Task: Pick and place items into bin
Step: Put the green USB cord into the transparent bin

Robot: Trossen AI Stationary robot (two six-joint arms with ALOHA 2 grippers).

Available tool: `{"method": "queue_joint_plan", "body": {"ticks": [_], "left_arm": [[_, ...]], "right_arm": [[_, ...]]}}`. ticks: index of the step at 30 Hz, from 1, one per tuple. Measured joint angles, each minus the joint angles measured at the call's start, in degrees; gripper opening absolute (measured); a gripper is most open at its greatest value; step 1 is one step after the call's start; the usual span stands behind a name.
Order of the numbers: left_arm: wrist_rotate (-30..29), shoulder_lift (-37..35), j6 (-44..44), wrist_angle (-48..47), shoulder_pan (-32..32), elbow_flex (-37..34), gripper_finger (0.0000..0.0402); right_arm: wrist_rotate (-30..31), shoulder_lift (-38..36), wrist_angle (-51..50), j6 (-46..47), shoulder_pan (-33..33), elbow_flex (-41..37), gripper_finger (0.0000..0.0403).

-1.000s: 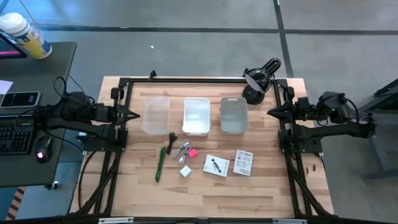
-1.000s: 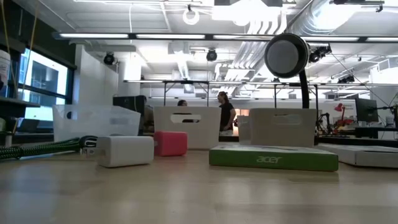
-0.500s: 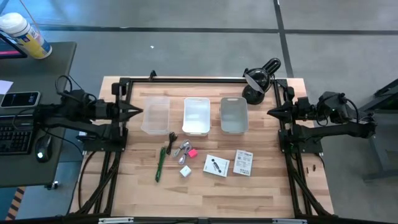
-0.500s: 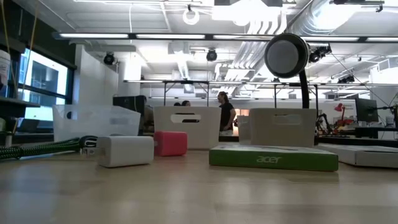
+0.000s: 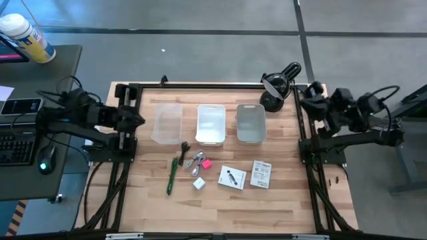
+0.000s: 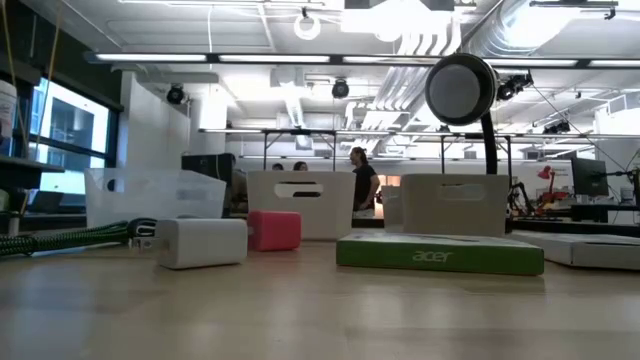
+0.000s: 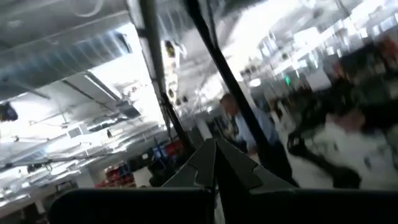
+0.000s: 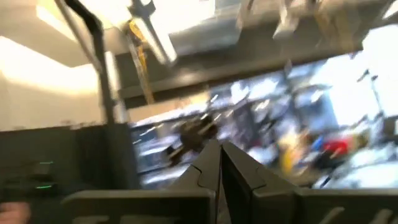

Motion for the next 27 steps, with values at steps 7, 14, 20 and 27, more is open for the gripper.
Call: {"method": "queue_joint_plan", "body": {"ticks": [7,14,20,27], "left_arm": [[0.4,8.2,7.0,-15.3,0.1,15.6,0.0001],[1.7,14.3,2.1,-35.8,-1.8,22.2,0.0001],[-8.7,21.7,-2.5,-41.9,-10.7,22.2,0.0001],[-12.7,32.1,-11.1,-41.9,-15.1,22.2,0.0001]], "right_arm": [[0.3,3.4,2.0,-1.5,0.0,0.0,0.0007],[-15.2,12.3,14.8,-0.1,0.0,0.9,0.0007],[-25.6,18.2,10.7,0.0,0.9,8.4,0.0009],[-25.1,22.7,-17.1,-9.1,4.2,22.3,0.0040]]}}
